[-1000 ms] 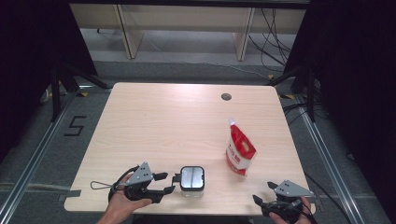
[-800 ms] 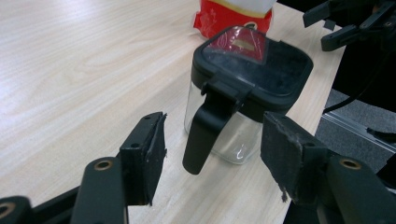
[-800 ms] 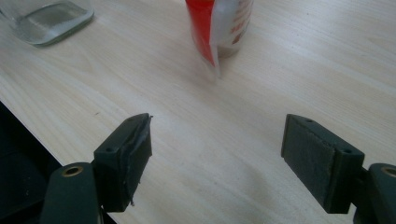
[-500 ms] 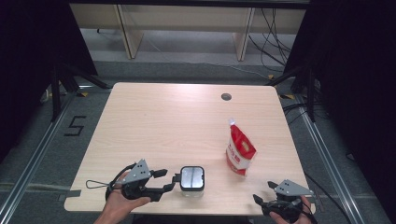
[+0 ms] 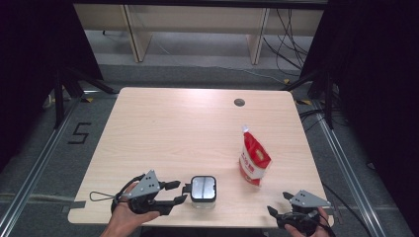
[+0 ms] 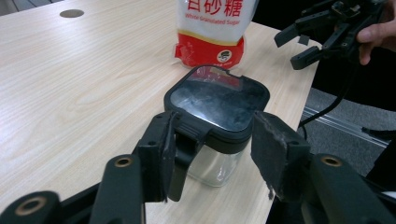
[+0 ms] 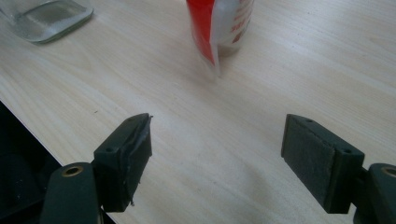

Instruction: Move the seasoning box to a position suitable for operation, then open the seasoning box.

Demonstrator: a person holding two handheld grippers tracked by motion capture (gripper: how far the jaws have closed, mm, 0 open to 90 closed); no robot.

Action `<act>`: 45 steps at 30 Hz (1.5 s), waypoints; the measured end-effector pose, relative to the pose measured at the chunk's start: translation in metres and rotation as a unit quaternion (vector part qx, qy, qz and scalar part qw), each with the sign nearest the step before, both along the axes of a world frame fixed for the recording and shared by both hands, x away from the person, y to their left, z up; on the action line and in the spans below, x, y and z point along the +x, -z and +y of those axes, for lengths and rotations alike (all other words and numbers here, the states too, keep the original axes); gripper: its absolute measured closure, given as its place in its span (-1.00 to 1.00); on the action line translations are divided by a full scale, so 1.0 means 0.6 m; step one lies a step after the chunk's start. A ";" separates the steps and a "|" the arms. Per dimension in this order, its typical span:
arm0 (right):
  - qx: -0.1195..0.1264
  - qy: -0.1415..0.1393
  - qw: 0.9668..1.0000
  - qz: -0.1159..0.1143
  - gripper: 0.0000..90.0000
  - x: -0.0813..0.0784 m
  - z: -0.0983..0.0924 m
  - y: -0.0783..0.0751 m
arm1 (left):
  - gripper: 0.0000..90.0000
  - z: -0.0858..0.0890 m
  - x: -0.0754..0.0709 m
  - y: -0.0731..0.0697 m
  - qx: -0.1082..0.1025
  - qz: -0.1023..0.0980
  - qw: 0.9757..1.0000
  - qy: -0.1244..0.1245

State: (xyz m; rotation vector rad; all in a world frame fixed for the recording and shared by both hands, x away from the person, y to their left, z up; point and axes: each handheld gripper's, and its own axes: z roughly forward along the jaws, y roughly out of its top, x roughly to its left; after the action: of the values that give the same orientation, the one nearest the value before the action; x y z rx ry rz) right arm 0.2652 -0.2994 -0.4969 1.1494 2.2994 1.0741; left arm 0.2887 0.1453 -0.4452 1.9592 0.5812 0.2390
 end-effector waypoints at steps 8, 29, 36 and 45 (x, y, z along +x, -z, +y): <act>0.003 0.021 1.000 0.023 -0.44 -0.005 0.005 -0.002 | 0.56 -0.008 0.005 -0.003 0.008 -0.026 1.000 0.011; -0.021 -0.027 0.999 -0.016 -0.31 -0.004 0.018 -0.005 | 0.96 -0.026 0.025 0.010 0.018 -0.048 0.999 -0.006; -0.023 -0.040 0.999 -0.016 -0.28 -0.004 0.024 -0.005 | 0.96 -0.028 0.025 0.017 0.029 -0.045 0.998 -0.016; 0.011 -0.060 0.998 -0.032 -0.11 -0.011 0.040 -0.015 | 0.95 -0.024 0.026 0.020 0.027 -0.047 0.998 -0.016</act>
State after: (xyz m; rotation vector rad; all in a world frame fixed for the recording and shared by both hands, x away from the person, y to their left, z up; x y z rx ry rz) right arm 0.2588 -0.2752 -0.4880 0.9810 2.3363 1.1656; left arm 0.3043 0.1311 -0.4572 1.9790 0.5499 0.3690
